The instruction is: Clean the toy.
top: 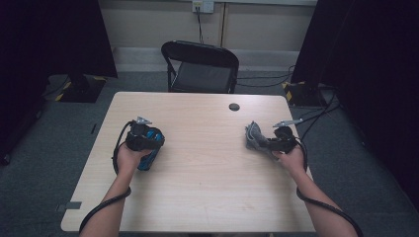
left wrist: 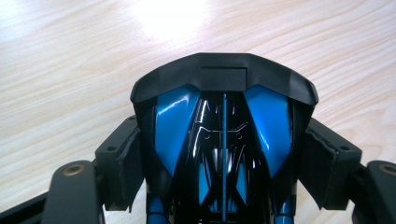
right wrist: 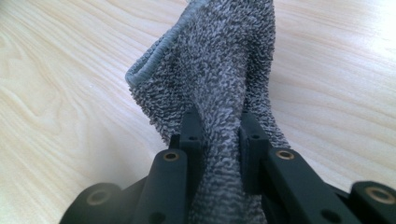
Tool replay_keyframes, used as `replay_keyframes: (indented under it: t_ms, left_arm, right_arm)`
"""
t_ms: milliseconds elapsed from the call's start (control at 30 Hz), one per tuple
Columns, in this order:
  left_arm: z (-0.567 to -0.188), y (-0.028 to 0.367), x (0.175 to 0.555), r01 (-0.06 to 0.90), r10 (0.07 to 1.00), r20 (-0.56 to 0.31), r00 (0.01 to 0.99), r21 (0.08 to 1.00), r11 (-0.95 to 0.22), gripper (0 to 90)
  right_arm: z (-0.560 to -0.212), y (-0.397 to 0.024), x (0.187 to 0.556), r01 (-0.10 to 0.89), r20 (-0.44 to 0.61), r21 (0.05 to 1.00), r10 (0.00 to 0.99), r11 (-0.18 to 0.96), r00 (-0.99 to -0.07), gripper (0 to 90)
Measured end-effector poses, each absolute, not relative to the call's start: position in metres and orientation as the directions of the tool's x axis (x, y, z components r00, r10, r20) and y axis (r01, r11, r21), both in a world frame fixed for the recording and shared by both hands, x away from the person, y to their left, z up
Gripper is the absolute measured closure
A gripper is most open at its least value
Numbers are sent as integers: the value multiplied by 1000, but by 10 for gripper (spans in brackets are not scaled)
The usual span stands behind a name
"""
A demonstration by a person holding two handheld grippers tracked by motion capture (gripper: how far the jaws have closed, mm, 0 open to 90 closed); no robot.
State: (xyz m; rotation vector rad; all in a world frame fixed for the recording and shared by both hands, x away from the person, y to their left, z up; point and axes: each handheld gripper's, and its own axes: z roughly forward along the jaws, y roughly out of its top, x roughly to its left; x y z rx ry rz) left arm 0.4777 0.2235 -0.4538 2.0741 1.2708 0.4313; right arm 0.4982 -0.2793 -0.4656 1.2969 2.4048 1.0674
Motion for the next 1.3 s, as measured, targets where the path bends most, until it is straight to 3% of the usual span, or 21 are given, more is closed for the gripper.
replay_keyframes:
  t_ms: [600, 1167, 1300]
  left_arm:
    - [-479, 211, 490, 693, 880, -44, 473, 635, -341, 252]
    - [-491, 208, 492, 687, 867, -23, 497, 621, -377, 244]
    - [-490, 208, 491, 688, 870, -11, 493, 617, -382, 218]
  right_arm:
    - [-471, -277, 501, 644, 139, 689, 810, 334, -569, 679]
    - [-474, -273, 501, 630, 116, 698, 814, 340, -569, 457]
    - [-472, -273, 500, 622, 106, 705, 816, 342, -568, 368]
